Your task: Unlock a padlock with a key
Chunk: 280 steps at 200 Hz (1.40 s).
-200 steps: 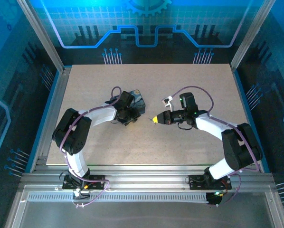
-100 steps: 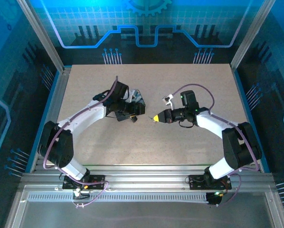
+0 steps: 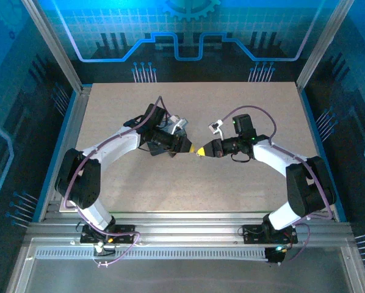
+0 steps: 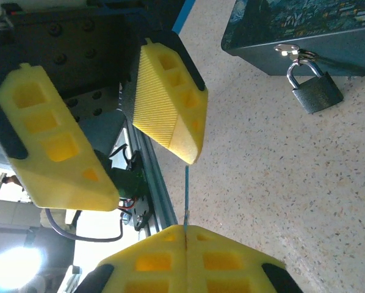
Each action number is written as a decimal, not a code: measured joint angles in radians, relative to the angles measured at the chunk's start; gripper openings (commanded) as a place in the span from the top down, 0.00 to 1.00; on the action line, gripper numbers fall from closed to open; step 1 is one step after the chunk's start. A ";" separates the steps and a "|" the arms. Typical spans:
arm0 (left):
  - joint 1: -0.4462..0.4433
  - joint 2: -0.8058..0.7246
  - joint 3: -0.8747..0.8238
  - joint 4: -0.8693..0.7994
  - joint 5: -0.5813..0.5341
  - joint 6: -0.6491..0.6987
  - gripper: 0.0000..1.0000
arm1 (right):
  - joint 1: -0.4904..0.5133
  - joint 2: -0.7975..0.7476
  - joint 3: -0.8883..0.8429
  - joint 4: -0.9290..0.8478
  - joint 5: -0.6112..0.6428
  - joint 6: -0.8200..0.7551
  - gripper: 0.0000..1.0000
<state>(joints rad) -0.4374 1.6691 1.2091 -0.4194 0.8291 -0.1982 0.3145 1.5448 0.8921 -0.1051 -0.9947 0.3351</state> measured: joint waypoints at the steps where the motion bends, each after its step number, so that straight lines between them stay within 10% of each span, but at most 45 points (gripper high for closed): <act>1: 0.000 0.000 0.000 0.001 0.003 0.001 0.51 | 0.000 0.000 0.000 0.000 -0.001 0.000 1.00; 81: 0.000 0.004 0.000 0.005 0.033 0.028 0.57 | 0.014 0.001 0.031 -0.008 -0.010 0.000 1.00; 234: 0.005 0.023 0.000 0.006 0.058 0.047 1.00 | 0.027 0.050 0.053 -0.019 -0.016 0.000 1.00; 280: 0.006 0.024 -0.017 0.064 0.061 0.010 1.00 | 0.018 0.049 0.041 0.042 -0.017 0.054 0.76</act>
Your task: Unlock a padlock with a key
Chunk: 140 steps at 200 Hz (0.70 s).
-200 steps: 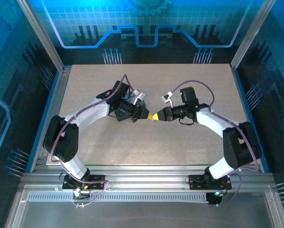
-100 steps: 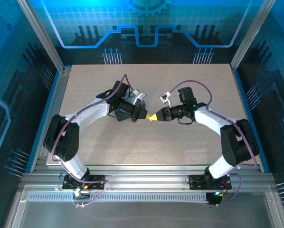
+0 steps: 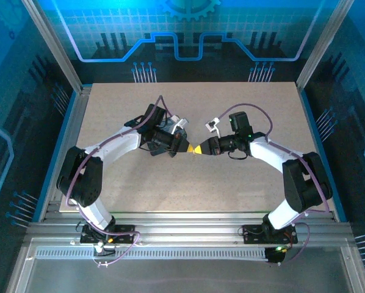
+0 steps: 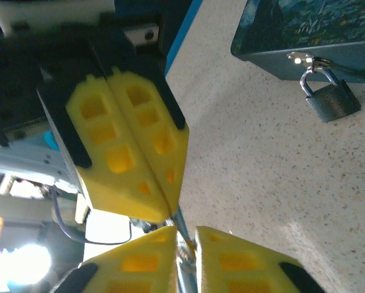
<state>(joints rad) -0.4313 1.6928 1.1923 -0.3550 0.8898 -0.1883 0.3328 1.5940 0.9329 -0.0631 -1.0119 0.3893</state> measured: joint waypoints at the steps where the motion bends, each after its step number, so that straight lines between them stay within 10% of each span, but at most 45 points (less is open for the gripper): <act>1: 0.000 0.000 -0.002 0.003 0.001 -0.003 1.00 | 0.000 0.000 -0.001 0.003 0.000 0.005 0.76; 140: 0.004 0.000 -0.056 0.196 0.026 -0.148 1.00 | -0.005 -0.083 -0.131 0.261 0.035 0.266 0.63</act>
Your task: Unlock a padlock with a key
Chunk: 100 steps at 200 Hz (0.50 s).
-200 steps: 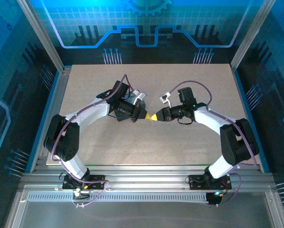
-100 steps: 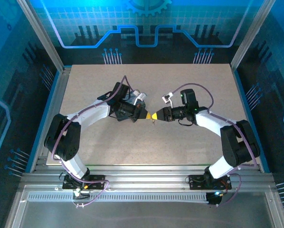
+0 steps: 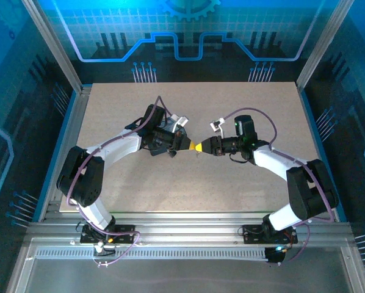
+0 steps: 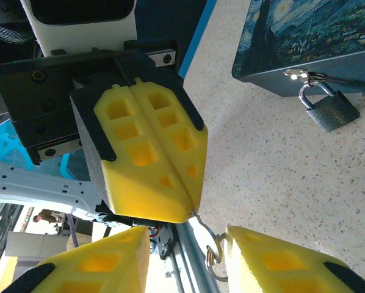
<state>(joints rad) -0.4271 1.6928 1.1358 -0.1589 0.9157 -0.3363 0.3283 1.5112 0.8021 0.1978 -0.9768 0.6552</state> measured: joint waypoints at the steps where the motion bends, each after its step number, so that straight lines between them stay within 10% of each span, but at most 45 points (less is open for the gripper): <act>1: 0.000 0.000 -0.001 0.002 0.000 -0.002 1.00 | 0.000 0.000 0.000 0.000 0.000 0.000 0.64; 100: 0.009 0.000 -0.045 0.097 0.033 -0.082 1.00 | 0.007 0.008 0.000 0.006 0.016 0.011 0.70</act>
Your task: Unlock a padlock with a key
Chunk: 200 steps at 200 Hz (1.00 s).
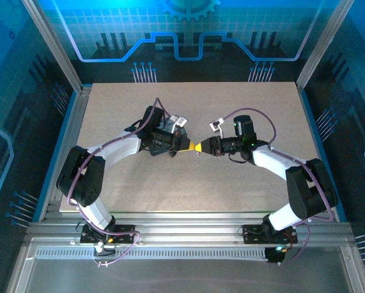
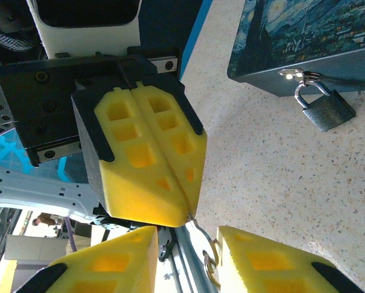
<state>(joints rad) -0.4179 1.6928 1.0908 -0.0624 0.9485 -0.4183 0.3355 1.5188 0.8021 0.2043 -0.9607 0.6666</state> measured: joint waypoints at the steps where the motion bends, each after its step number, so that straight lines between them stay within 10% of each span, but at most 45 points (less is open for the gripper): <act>1: 0.000 0.000 0.000 0.001 0.000 -0.001 1.00 | 0.000 0.000 0.000 0.000 0.000 0.000 0.70; 200: 0.015 0.000 -0.063 0.181 0.037 -0.138 1.00 | 0.000 0.025 -0.015 0.101 0.010 0.037 0.92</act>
<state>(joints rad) -0.4030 1.6924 1.0275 0.1188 0.9855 -0.5568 0.3355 1.5436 0.7868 0.3050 -0.9508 0.7036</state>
